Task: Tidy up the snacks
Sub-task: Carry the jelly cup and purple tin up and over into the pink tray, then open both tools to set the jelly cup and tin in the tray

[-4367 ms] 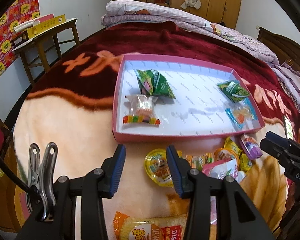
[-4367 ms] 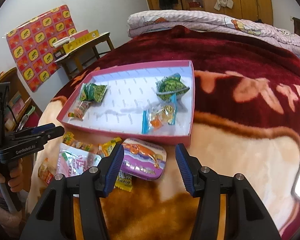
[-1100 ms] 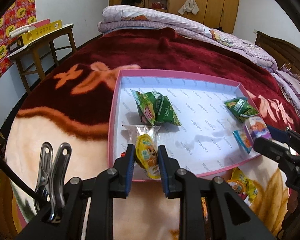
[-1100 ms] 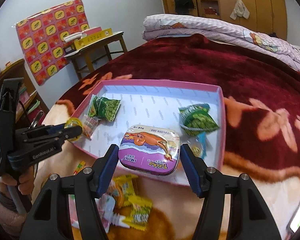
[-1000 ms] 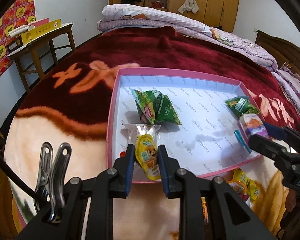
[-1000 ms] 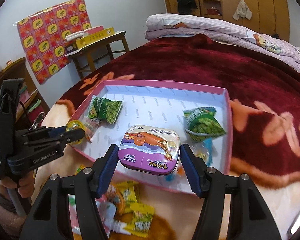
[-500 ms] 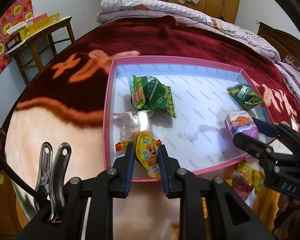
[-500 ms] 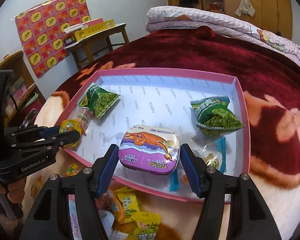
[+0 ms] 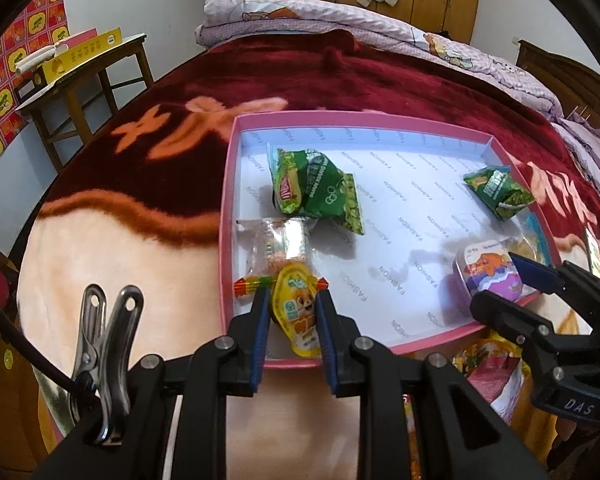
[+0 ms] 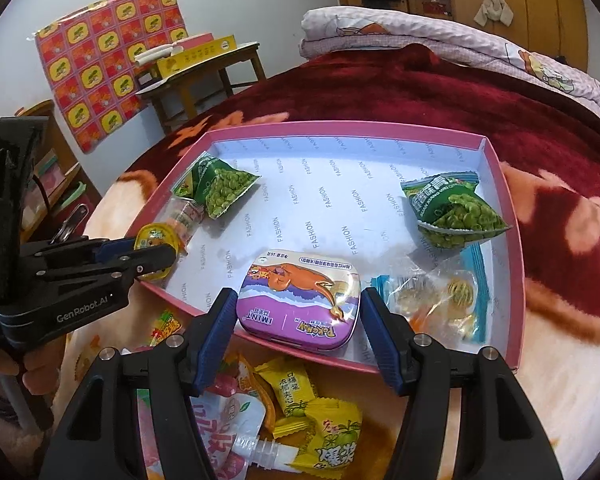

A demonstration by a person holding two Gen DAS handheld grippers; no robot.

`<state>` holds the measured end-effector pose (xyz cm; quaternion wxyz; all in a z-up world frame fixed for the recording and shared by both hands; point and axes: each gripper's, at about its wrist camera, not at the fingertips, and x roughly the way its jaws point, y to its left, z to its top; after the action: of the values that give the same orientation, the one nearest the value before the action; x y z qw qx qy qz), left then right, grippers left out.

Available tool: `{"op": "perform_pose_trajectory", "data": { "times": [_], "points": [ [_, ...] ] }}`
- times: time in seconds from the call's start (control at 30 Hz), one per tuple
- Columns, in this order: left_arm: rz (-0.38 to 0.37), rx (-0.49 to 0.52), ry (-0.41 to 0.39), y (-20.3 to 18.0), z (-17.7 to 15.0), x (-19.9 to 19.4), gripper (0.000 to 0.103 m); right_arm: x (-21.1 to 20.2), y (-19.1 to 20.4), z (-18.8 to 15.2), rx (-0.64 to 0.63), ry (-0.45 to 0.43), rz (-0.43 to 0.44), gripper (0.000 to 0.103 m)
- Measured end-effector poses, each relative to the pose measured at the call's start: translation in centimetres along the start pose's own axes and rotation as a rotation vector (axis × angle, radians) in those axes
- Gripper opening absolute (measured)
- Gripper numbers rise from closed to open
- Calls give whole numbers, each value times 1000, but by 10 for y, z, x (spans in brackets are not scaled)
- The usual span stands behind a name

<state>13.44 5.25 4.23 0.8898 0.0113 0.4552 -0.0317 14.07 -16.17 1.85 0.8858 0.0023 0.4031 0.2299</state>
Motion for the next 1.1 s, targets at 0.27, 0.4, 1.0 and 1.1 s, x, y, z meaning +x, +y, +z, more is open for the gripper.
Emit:
{"op": "perform_pose_trajectory", "data": {
  "times": [0.27,0.4,1.0,1.1],
  "points": [
    [-8,-6,-5,1,-1,-3,24,1,1,1,13,7,10,64],
    [-22,-22,-14,2,-2,-7,24,2,1,4,25,8,13,64],
    [-26,-22,-46,-5,-1,-28,41,-14,-2,7,42,-64,-1,65],
    [-25,-26,-45,-5,-2,-30,42,-18,-2,6,44,-84,2,65]
  ]
}}
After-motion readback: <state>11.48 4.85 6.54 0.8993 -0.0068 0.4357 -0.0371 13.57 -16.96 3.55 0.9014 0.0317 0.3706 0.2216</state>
